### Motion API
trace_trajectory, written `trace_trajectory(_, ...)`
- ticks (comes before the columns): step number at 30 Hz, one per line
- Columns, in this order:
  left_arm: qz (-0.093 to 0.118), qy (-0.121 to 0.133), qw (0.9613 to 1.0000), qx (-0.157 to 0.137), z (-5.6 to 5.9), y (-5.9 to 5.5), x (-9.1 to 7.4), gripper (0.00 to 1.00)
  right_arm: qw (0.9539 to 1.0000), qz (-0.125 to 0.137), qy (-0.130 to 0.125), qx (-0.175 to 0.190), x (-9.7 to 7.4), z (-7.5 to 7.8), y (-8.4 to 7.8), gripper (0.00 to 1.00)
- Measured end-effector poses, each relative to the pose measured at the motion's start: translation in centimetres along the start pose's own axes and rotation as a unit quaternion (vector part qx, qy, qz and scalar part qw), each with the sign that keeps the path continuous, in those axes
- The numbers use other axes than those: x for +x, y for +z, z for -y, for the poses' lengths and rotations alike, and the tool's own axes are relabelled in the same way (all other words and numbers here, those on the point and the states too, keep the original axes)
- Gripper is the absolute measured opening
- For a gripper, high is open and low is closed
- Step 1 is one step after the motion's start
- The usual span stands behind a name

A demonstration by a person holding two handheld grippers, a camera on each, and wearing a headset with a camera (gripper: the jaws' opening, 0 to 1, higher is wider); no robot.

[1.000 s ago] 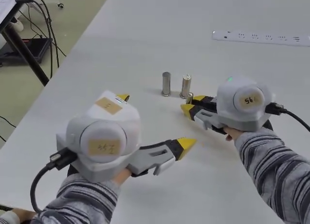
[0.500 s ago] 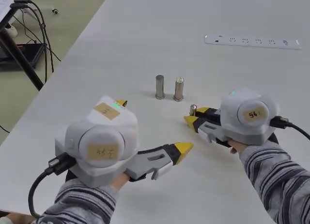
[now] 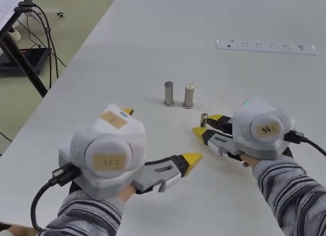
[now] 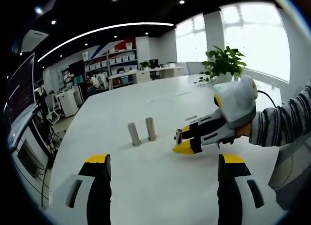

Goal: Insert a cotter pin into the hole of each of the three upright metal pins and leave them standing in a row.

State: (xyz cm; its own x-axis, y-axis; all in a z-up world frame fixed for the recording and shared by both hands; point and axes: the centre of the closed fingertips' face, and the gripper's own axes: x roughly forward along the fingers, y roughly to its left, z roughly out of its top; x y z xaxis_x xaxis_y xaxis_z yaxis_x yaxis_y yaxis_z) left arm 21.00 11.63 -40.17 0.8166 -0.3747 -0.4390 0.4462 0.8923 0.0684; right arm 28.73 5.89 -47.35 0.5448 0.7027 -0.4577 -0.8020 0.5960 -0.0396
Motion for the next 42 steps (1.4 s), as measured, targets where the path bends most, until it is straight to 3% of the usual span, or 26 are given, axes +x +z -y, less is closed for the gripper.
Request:
trace_trajectory(8,0.002,0.001,1.0,0.001,0.2,0.3,-0.2,0.9,1.0,-0.006,0.007,0.001,-1.9,0.6,0.0,0.23)
trace_trajectory(15,0.003,-0.002,1.0,-0.002,0.5,0.5,-0.3,0.9,0.9988,-0.043,0.023,-0.006,-4.0,1.7,-0.9,0.33)
trace_trajectory(20,-0.004,-0.003,1.0,0.001,0.6,0.2,-0.3,0.89,0.996,-0.083,0.034,-0.001,-5.4,2.7,-1.8,0.35)
trace_trajectory(24,-0.006,-0.001,1.0,0.002,0.5,0.1,-0.3,0.88,0.9934,-0.109,0.034,-0.004,-6.5,4.1,-1.7,0.32)
trace_trajectory(27,-0.007,0.0,1.0,0.0,0.4,0.0,-0.4,0.88,0.9897,-0.137,0.04,-0.01,-6.9,4.8,-1.7,0.32)
trace_trajectory(32,-0.01,0.0,1.0,0.002,0.3,-0.1,-0.4,0.87,0.9777,-0.199,0.057,-0.035,-7.7,5.6,-2.6,0.32)
trace_trajectory(38,-0.01,0.001,1.0,0.001,0.2,-0.1,-0.6,0.87,0.9704,-0.229,0.061,-0.044,-7.8,6.5,-3.1,0.28)
trace_trajectory(42,-0.012,0.003,0.9999,0.002,0.1,-0.3,-0.7,0.86,0.9614,-0.264,0.065,-0.043,-7.7,7.9,-4.0,0.25)
